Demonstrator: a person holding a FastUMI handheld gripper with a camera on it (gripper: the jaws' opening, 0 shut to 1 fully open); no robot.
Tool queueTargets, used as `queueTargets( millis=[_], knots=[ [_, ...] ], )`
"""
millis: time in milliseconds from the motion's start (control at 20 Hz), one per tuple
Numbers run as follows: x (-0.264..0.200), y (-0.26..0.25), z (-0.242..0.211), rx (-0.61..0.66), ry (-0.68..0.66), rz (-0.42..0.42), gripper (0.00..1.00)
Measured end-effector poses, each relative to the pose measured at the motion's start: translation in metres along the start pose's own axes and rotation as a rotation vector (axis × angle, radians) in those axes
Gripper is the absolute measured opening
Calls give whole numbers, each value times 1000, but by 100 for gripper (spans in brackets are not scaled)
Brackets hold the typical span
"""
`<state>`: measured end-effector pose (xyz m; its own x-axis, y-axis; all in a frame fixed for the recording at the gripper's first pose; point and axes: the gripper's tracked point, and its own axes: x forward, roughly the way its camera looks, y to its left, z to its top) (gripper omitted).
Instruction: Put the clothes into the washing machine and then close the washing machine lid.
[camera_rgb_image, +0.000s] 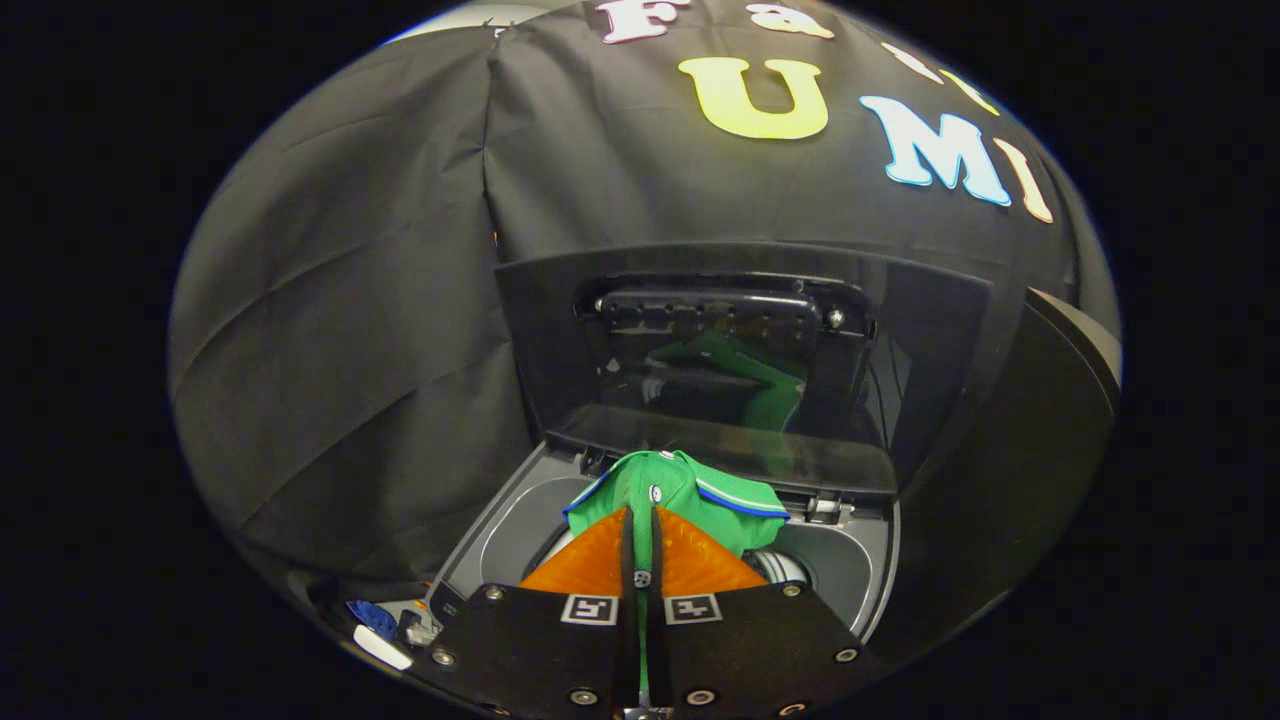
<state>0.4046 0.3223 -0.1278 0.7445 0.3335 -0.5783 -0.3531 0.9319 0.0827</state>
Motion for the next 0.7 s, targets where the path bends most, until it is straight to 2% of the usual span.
queueTargets(
  millis=[300,350,400,450,700],
  knots=[
    [6,0,-36,10,76,-16,9],
    [7,1,-39,12,88,-9,11],
    [8,-1,-40,9,89,-12,19],
    [5,-4,-40,5,88,-18,21],
    [-2,-12,-46,10,67,-43,97]
  ],
)
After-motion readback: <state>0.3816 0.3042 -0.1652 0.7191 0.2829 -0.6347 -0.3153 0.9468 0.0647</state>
